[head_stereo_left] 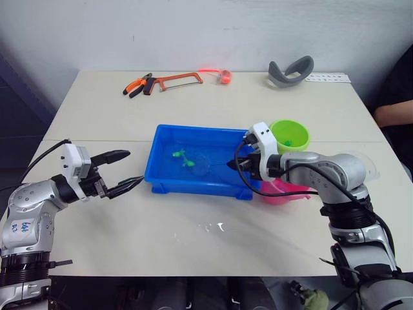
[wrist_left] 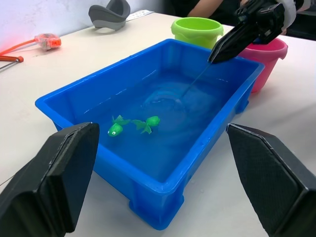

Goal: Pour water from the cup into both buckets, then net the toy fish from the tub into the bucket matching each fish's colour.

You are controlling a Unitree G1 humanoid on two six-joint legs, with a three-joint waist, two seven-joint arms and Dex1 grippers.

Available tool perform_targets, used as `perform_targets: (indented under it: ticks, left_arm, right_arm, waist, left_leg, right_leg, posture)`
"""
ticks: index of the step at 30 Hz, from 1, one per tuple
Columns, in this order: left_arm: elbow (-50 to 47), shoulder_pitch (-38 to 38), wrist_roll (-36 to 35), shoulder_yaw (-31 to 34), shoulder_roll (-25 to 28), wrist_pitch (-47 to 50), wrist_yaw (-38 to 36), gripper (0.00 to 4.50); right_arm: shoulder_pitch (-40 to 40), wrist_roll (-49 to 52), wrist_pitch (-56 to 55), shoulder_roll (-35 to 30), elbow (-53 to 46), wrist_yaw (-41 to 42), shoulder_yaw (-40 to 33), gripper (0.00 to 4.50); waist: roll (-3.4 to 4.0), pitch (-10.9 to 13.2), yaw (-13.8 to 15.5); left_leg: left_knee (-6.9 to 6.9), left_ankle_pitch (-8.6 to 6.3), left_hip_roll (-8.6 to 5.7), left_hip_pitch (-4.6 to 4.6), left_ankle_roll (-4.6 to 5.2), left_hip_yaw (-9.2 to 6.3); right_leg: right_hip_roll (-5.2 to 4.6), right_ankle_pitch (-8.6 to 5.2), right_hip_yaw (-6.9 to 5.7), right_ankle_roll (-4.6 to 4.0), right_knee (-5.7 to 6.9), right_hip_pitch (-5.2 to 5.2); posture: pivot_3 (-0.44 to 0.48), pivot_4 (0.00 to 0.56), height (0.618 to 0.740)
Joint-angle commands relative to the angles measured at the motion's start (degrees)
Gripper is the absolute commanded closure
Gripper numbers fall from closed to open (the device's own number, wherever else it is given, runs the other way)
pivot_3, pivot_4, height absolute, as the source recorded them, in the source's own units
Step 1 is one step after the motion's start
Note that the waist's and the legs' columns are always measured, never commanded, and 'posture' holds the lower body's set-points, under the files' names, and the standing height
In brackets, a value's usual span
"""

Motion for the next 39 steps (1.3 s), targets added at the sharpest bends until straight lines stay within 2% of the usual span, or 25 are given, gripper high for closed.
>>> perform_targets:
  ticks: [1,8,12,18,26,30,34,39]
  left_arm:
    - [-0.73,-1.41,0.08,0.13,1.39,-1.24,-0.72,0.03]
    - [0.43,-3.67,0.2,-0.75,2.11,-0.97,-2.04,0.03]
    - [1.74,-7.74,0.38,-2.63,3.59,0.09,-4.31,0.03]
    - [4.32,-12.69,0.73,-5.55,5.34,1.13,-8.1,0.03]
    - [6.76,-20.64,2.57,-10.75,5.15,3.82,-10.28,0.03]
    - [6.85,-25.04,2.25,-12.95,4.07,8.66,-9.71,0.03]
    - [7.9,-27.75,2.21,-14.59,3.29,11.74,-9.57,0.03]
    - [9.16,-32.5,1.46,-15.53,-0.63,14.23,-7.01,0.03]
  right_arm:
    - [-1.12,0.06,1.38,1.48,0.05,0.92,-2.61,4.5]
    - [-0.88,3.57,5.84,7.44,2.7,-0.01,-10.47,4.5]
    - [-0.36,5.49,8.29,8.69,3.1,0.25,-15.58,4.5]
    - [-0.6,9.78,13.61,8.27,0.4,0.18,-22.69,4.5]
    - [-1.05,13.74,19.17,7.0,-4.52,-2.87,-33.01,4.5]
    - [0.37,16.75,20.52,6.57,-7.8,-3.73,-38.08,4.5]
    - [2.77,17.37,21.01,4.98,-10.53,-3.24,-39.74,4.5]
    - [3.07,20.15,22.88,2.41,-12.95,-4.82,-45.64,4.5]
  waist:
    - [0.0,0.0,0.06]
    - [0.0,0.0,-0.01]
    - [0.0,0.0,0.08]
    - [0.0,0.0,-0.02]
    - [0.0,0.0,-0.02]
    - [0.0,0.0,-0.02]
    - [0.0,0.0,0.14]
    - [0.0,0.0,0.16]
  left_leg:
    - [0.0,0.0,0.0,0.0,0.0,0.0]
    - [-0.02,0.0,0.0,0.0,0.0,0.0]
    - [-0.02,0.0,0.0,-0.01,-0.01,0.02]
    - [-0.09,0.0,0.0,0.0,-0.01,0.05]
    - [-0.08,0.0,0.0,0.0,-0.01,0.13]
    - [-0.09,0.0,0.0,-0.01,0.0,0.15]
    - [-0.09,0.0,0.0,-0.02,-0.01,0.14]
    - [-0.1,0.0,0.0,-0.03,0.0,0.15]
  right_leg:
    - [0.0,0.0,0.0,0.0,0.0,0.0]
    - [0.01,0.0,-0.01,0.0,0.01,-0.01]
    - [0.03,0.0,-0.03,0.0,0.02,-0.02]
    - [0.07,0.0,-0.03,0.0,0.03,-0.07]
    - [0.11,0.0,-0.04,0.0,0.04,-0.09]
    - [0.12,0.0,-0.04,0.0,0.04,-0.12]
    - [0.12,0.0,-0.03,0.0,0.04,-0.12]
    - [0.2,0.0,-0.01,0.01,0.04,-0.13]
  posture:
    - [0.0,0.15,0.74]
    - [0.0,0.15,0.74]
    - [0.0,0.15,0.74]
    - [0.0,0.15,0.74]
    - [0.0,0.15,0.74]
    - [0.0,0.15,0.74]
    - [0.0,0.15,0.74]
    - [0.0,0.15,0.74]
